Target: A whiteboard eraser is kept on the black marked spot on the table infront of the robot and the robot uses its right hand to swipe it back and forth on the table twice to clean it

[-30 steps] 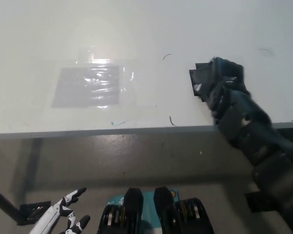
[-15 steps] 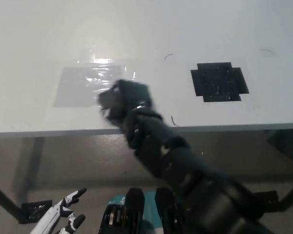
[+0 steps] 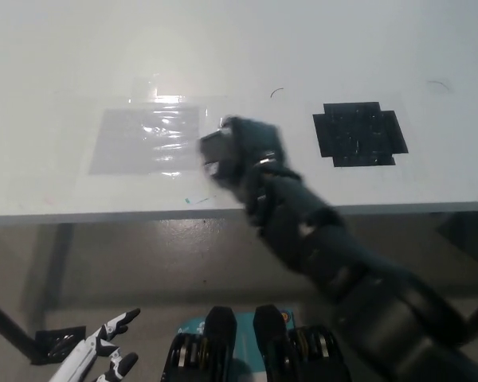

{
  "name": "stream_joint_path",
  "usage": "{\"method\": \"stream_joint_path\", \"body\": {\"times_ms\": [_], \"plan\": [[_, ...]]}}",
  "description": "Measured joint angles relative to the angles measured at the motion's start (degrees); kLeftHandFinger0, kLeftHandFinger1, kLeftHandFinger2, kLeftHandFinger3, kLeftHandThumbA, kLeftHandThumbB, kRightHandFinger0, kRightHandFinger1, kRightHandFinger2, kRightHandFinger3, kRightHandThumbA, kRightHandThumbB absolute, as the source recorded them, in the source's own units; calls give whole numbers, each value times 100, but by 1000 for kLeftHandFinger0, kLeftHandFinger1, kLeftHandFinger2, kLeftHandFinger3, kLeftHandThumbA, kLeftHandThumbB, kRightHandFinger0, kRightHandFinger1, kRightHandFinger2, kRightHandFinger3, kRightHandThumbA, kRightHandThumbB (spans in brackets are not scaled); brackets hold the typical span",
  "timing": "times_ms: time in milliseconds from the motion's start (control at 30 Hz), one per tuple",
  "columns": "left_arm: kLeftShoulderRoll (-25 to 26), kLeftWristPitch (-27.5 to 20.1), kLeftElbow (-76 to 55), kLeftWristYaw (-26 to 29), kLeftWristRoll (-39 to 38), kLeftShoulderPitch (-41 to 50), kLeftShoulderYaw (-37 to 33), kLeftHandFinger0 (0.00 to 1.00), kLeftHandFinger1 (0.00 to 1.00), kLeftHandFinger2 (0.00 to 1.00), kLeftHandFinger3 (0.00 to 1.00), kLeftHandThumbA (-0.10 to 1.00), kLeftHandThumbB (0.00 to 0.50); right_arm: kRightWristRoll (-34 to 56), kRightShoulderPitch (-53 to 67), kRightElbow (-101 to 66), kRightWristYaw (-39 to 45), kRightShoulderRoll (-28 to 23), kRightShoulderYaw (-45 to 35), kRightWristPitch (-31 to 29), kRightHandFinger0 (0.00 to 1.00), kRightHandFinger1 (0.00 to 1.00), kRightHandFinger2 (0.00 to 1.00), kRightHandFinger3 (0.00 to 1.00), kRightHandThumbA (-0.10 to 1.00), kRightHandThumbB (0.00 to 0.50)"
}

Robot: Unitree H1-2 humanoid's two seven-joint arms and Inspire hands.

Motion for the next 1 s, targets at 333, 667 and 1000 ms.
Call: {"method": "stream_joint_path", "body": {"times_ms": [333, 667, 1000], "plan": [[-4, 0, 0, 0, -2, 11, -4, 1000, 1000, 1000, 1000, 844, 366, 21, 387, -79, 3, -1860, -121, -216, 164, 187, 375, 806, -76, 232], [-6, 3, 0, 0, -4, 12, -7, 1000, 1000, 1000, 1000, 833, 370, 94, 863, -75, 28, -3245, -465, -248, 106, 259, 421, 756, -100, 211], [-17, 4, 0, 0, -1, 19, -21, 1000, 1000, 1000, 1000, 830, 372, 136, 937, -125, 9, -3266, -657, -287, 58, 177, 363, 875, -13, 225]]}}
